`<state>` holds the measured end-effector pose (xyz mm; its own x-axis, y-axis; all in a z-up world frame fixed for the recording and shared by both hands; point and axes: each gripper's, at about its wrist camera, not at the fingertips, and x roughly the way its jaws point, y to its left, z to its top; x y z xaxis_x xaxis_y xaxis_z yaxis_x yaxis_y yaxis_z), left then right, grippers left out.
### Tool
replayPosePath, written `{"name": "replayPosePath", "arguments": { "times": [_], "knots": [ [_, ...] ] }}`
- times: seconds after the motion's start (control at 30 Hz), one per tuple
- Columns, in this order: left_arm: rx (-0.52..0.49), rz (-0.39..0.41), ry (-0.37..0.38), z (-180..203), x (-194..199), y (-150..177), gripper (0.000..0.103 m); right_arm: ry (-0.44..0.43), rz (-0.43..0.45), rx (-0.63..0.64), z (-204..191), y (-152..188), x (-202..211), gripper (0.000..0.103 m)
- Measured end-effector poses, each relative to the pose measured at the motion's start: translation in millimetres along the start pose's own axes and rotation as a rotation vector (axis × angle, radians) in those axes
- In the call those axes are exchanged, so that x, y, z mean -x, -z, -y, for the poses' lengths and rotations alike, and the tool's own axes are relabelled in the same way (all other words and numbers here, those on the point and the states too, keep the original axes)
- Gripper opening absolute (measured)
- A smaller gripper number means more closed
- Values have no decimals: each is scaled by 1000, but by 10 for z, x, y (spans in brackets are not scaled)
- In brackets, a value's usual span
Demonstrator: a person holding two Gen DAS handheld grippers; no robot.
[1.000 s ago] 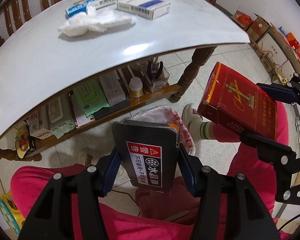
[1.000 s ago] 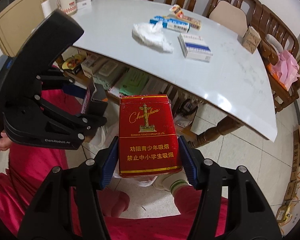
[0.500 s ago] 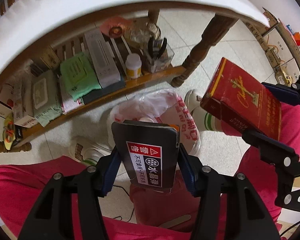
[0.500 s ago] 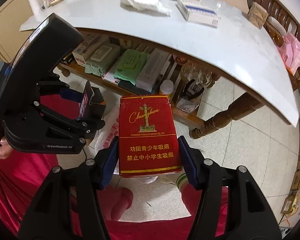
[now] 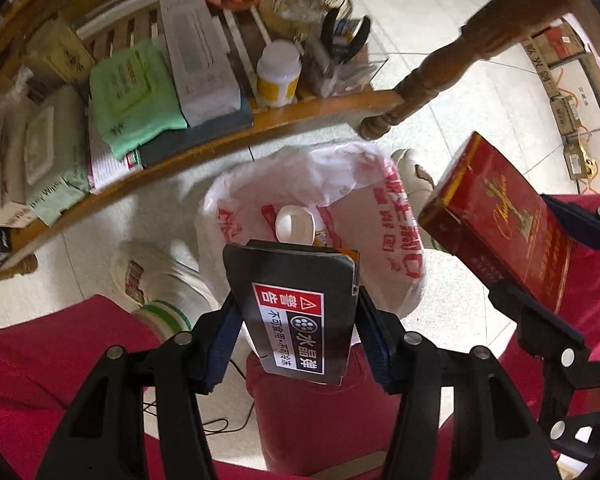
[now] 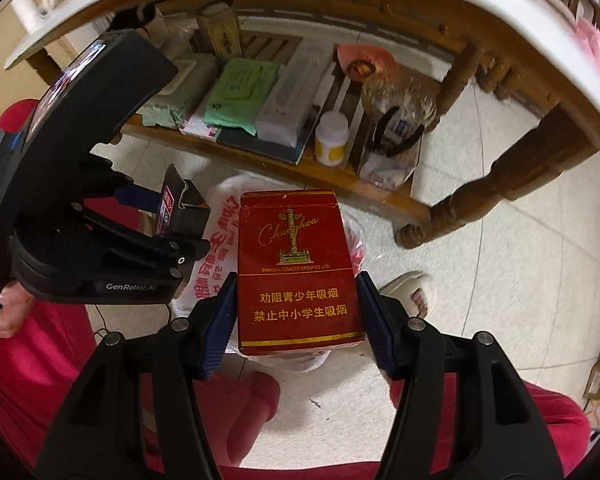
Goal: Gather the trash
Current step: 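Carry the black box with the left tool and the pack with the right tool toward the bag, then open the left tool over the bag while the right tool releases the red pack into it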
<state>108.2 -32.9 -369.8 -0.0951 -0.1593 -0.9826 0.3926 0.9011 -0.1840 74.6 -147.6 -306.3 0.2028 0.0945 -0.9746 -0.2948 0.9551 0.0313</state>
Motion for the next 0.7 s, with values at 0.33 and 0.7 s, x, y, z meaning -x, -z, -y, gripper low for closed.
{"name": "replayPosePath", "arguments": {
  "times": [0.33,0.7],
  "knots": [
    [39,-81,6,-103,-398,-120,54,-30,-76,-47,48,-8,-459,57],
    [78,-162,3,-236,-736,-180,54,-42,-126,-69,98,-5,-778,57]
  ]
}}
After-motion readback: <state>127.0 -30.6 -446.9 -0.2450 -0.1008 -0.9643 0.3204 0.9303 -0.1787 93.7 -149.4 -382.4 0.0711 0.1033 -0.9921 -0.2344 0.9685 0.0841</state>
